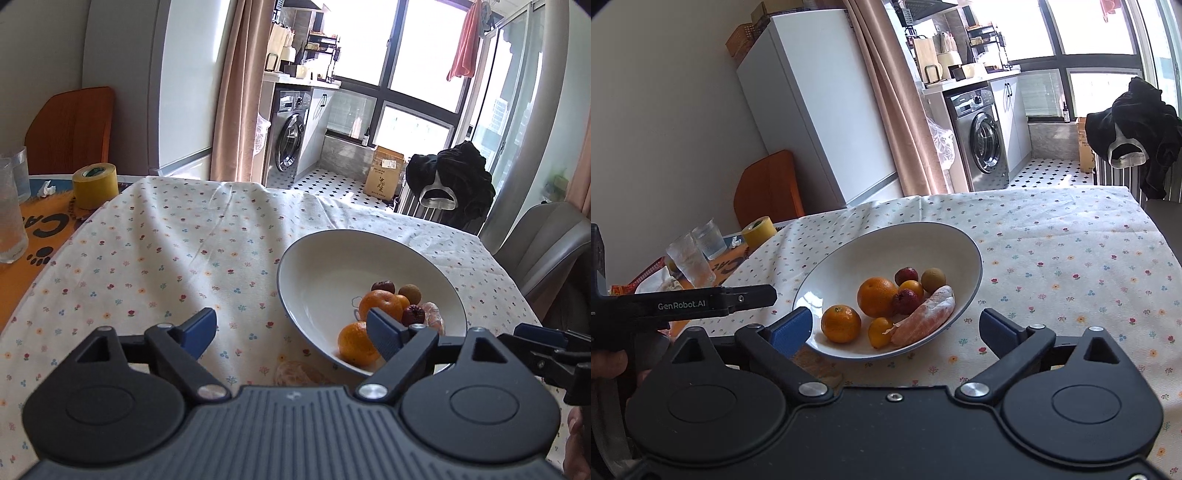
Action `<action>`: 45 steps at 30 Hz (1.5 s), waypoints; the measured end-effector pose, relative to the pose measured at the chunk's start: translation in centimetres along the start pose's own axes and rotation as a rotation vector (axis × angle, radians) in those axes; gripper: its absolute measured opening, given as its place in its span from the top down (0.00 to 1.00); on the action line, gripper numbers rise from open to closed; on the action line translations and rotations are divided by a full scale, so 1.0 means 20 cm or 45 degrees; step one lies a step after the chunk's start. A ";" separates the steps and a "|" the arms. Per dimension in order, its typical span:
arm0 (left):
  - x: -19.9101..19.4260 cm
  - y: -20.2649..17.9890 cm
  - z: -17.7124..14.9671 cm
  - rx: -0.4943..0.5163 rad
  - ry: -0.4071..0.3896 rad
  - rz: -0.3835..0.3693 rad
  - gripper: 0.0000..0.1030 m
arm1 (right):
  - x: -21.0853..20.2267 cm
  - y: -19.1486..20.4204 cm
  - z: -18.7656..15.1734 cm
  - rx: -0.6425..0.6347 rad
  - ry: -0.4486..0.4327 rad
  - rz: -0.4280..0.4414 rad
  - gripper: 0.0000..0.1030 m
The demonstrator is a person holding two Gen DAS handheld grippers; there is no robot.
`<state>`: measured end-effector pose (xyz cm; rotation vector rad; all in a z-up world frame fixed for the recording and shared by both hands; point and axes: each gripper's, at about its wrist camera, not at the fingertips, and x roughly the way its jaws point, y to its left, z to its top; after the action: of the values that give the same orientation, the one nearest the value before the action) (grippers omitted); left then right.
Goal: Organize fruits
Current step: 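Withdraw both open tools from the bowl toward the last kiwi and pomelo segment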
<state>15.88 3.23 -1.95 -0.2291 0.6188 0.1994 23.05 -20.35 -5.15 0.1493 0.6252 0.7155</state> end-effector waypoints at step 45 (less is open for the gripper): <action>-0.25 0.19 -0.33 -0.089 0.079 0.042 0.11 | 0.06 0.33 -0.33 -0.202 0.300 -0.057 0.38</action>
<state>7.30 4.48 -4.73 -0.2934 0.6778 0.2470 16.20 -15.12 -8.78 -0.0972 0.7907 0.7423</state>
